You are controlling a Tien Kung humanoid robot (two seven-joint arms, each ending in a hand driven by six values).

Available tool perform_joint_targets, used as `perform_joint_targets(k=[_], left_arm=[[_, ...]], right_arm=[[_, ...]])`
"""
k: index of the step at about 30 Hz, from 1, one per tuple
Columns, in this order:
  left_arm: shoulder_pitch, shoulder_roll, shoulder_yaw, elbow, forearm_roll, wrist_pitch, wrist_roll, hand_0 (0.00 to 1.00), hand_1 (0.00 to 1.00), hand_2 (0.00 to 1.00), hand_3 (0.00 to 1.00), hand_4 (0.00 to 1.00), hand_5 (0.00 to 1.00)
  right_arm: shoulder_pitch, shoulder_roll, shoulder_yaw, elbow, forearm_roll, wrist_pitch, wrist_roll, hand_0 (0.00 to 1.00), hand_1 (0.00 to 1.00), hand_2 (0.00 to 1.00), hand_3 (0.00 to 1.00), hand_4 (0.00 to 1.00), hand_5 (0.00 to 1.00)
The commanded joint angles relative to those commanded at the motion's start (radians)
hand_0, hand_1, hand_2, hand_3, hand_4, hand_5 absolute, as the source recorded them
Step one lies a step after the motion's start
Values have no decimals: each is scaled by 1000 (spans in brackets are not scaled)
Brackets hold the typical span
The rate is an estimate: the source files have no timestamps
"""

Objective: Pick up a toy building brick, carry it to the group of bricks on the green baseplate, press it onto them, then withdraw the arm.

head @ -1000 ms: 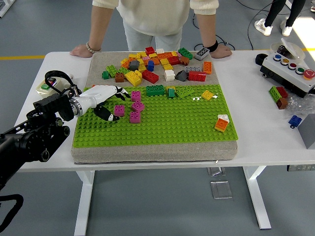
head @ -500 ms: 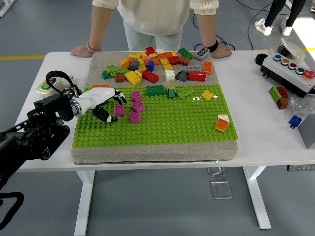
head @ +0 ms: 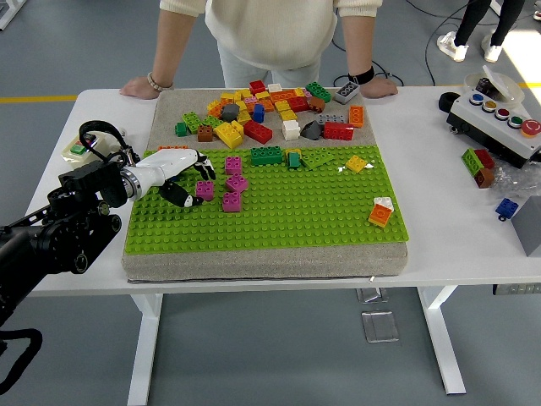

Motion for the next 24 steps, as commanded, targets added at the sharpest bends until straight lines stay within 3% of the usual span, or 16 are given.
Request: perform_joint_targets(k=[22,23,24], left_arm=[[3,-5,12,16,-15,8,4,742,712,603,580,731,2],[3,-5,12,16,-15,9,4,661,635,576,555,630,2],[3,-5,13,16,-16,11,3,661,635,576,555,630,2]], right_arm=[[-2,1,-4,0,-1,0,0,749,680,724,650,905,486],[-2,1,-5,0,-1,0,0,749,680,725,650,907,488],[-2,1,-5,0,-1,0,0,749,680,725,650,907,488]])
